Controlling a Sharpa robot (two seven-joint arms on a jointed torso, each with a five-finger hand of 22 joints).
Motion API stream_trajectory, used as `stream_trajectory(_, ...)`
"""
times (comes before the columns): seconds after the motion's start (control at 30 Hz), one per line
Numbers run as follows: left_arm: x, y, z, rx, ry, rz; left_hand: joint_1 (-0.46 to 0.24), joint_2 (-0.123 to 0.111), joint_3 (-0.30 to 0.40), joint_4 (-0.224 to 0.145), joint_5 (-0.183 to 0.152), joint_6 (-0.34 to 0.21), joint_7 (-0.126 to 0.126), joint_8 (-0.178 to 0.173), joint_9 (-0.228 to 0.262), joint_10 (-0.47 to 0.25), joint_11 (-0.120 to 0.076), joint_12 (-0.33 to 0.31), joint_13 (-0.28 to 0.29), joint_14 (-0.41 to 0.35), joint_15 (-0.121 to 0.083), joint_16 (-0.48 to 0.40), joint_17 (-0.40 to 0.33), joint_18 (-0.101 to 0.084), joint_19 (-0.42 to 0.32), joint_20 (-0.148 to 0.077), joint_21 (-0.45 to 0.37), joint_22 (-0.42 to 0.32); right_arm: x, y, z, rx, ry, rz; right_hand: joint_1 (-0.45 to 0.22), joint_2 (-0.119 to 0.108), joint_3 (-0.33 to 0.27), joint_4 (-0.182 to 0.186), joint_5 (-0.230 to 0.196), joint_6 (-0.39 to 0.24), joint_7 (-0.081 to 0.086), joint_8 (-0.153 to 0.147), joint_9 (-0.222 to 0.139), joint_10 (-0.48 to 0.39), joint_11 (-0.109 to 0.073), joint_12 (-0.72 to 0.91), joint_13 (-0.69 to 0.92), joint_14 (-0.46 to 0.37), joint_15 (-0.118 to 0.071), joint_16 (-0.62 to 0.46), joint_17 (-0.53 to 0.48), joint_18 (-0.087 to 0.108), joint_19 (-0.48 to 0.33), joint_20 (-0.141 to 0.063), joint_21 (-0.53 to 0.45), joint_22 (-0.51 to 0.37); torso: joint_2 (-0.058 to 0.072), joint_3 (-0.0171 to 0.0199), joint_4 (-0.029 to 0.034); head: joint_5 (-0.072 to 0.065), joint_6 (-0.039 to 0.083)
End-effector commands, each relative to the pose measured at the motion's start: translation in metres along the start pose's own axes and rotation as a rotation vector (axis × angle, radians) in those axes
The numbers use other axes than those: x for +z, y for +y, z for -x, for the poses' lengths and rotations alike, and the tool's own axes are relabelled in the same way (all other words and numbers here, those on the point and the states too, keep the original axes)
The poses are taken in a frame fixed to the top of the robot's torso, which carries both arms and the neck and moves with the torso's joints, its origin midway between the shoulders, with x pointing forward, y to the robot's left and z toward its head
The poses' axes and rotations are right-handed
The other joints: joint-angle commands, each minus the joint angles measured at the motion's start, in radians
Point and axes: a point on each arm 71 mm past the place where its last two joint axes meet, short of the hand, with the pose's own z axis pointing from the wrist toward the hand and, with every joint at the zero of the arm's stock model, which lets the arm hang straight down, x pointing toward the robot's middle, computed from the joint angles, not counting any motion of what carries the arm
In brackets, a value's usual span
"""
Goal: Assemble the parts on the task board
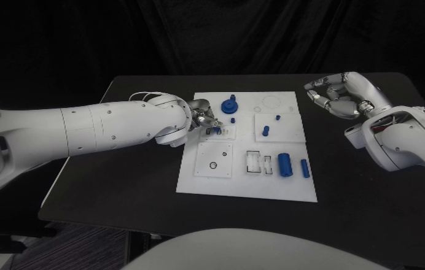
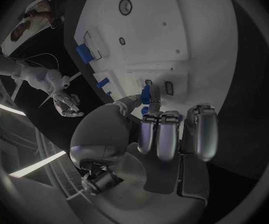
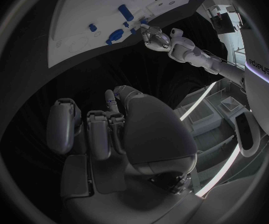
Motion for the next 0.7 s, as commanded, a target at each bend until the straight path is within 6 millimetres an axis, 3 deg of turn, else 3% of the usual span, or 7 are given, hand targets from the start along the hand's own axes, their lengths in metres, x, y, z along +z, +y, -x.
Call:
stream_trajectory(0.03,0.0006,-0.0030,-0.0011,-0.018,-0.027,-0.036,0.009,-0.001,0.008,-0.012,0.003,0.006,-0.012,0.002,0.001,0.105,0.002,0.004,0.263,0.106,0.004,0.003,0.263,0.017,-0.007,-0.002,-0.005,0.073,-0.0005,-0.0014,-0.0012,-0.002,0.005,-0.015,0.012,-0.001,0.007,0.000,0.005,-0.004,0.001,-0.004,-0.001,0.083,0.003,-0.002,0.243,0.085,-0.001,-0.005,0.211,-0.002,-0.003,0.001,-0.005,0.125,0.000,0.0005,0.0002,-0.001,0.000)
stream_trajectory(0.7,-0.0047,0.0043,-0.0083,0.004,-0.101,-0.059,0.006,0.002,0.003,0.000,-0.015,0.007,-0.011,0.002,0.004,0.105,0.003,0.004,0.263,0.106,0.005,0.003,0.263,0.018,-0.009,-0.002,-0.008,0.071,-0.0016,-0.0019,-0.0006,-0.001,0.005,-0.019,0.012,-0.001,0.007,0.000,0.005,-0.004,0.001,-0.004,-0.001,0.083,0.003,-0.002,0.243,0.085,-0.001,-0.005,0.211,-0.002,-0.003,0.001,-0.005,0.125,0.000,0.0009,-0.0012,0.001,0.000)
